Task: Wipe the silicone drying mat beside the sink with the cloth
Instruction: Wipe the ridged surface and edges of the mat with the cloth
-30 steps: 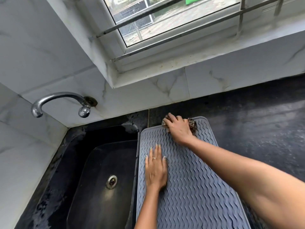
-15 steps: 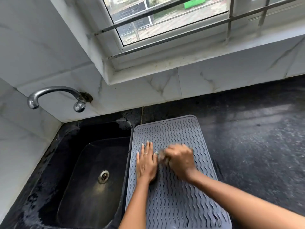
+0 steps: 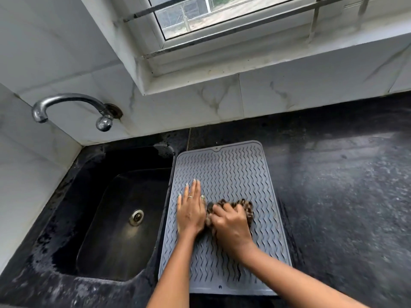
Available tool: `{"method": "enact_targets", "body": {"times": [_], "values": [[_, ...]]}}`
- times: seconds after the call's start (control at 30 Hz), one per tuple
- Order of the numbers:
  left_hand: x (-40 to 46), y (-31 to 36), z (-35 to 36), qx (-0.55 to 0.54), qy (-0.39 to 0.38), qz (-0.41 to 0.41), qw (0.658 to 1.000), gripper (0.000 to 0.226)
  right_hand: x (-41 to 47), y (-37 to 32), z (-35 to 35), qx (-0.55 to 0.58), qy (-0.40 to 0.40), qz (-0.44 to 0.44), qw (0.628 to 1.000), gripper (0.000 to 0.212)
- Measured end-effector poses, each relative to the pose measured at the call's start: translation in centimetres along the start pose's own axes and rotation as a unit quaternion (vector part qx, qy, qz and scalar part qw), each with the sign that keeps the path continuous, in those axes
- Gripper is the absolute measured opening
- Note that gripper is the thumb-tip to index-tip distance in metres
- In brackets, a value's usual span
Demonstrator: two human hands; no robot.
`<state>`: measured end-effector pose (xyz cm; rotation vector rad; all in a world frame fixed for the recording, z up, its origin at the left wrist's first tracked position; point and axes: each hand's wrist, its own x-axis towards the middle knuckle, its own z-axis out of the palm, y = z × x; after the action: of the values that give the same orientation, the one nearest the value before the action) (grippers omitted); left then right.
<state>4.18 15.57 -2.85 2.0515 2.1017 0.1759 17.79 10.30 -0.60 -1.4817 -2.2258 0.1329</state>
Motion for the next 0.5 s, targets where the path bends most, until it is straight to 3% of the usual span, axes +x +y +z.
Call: {"method": "enact_targets", "body": {"times": [0.1,0.2,0.23,0.33,0.4,0.5], "values": [[-0.4,0.3,-0.4,-0.019,-0.009,0.006,1.000,0.062,1.2,0.7,-1.8,0.034,0.028,-0.029,0.999,0.037],[-1.5,0.3,-0.2,-0.060,0.016,0.007,0.998,0.061,6.0,2.7,-2.6,0.035,0.049,-0.007,0.998,0.019],[-2.2,0.2,-0.1,-0.072,0.030,0.005,0.997,0.060,7.9,3.4,-2.6,0.013,0.026,0.019,0.999,0.013],[-4.6,-0.3,0.5,-0.093,0.064,-0.005,0.994,0.059,11.1,4.5,-1.6,-0.054,-0.079,0.075,0.993,0.026],[-5.4,-0.5,0.7,-0.086,0.075,-0.013,0.993,0.059,9.5,4.1,-0.7,-0.074,-0.097,0.062,0.991,0.024],[-5.4,-0.4,0.7,-0.058,0.065,-0.015,0.996,0.059,3.1,2.1,-0.4,-0.058,-0.040,0.006,0.997,0.010]]}}
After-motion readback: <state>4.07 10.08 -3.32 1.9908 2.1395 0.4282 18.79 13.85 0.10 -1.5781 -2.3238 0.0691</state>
